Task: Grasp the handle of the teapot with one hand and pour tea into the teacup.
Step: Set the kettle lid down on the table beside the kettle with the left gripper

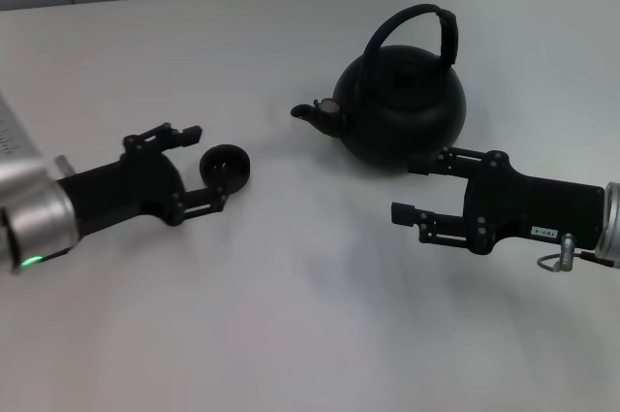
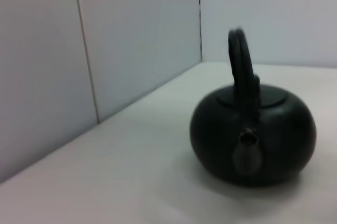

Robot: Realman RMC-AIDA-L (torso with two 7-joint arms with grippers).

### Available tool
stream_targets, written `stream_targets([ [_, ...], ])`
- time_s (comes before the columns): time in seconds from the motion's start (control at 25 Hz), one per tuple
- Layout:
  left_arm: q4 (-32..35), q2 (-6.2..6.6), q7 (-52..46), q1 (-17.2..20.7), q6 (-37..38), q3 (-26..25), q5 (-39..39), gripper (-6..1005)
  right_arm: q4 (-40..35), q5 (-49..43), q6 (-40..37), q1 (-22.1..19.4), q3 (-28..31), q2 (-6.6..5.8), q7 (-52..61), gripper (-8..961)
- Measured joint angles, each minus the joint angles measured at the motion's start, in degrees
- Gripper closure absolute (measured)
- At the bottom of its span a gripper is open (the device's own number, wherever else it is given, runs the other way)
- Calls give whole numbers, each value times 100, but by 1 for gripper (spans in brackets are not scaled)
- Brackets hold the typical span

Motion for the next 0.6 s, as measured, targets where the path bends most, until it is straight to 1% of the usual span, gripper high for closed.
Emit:
stream_targets([
  [0.08, 285, 55, -94, 230, 198, -71, 1, 174, 0, 1, 2, 3, 1, 0, 0, 253],
  [0.16, 563, 177, -238, 496, 509, -240, 27, 174, 0, 2, 11, 5, 0, 0, 0, 252],
  [0.2, 623, 255, -307, 598, 691, -333, 50, 174, 0, 3, 14, 5, 0, 0, 0, 252],
  [0.28, 616, 464, -451, 730, 1033, -514, 70, 175, 0, 4, 17, -3, 0, 0, 0, 252],
  [0.32, 549, 675, -582, 847, 1381, -700, 76, 175, 0, 5, 18, -13, 4, 0, 0, 252],
  [0.36, 549, 675, -582, 847, 1381, -700, 76, 175, 0, 5, 18, -13, 4, 0, 0, 252],
  [0.4, 498, 848, -635, 998, 1769, -908, 81, 175, 0, 5, 19, -18, 9, 0, 0, 252],
  [0.44, 498, 848, -635, 998, 1769, -908, 81, 175, 0, 6, 18, -20, 12, 0, 2, 252],
  [0.52, 473, 1050, -641, 1233, 2235, -1191, 87, 174, 0, 8, 19, -31, 16, 0, 7, 252],
  [0.56, 473, 1050, -641, 1233, 2235, -1191, 87, 174, 0, 8, 19, -31, 16, 0, 7, 252],
  [0.6, 473, 1103, -658, 1292, 2367, -1262, 99, 174, 0, 8, 19, -36, 17, 0, 8, 252],
])
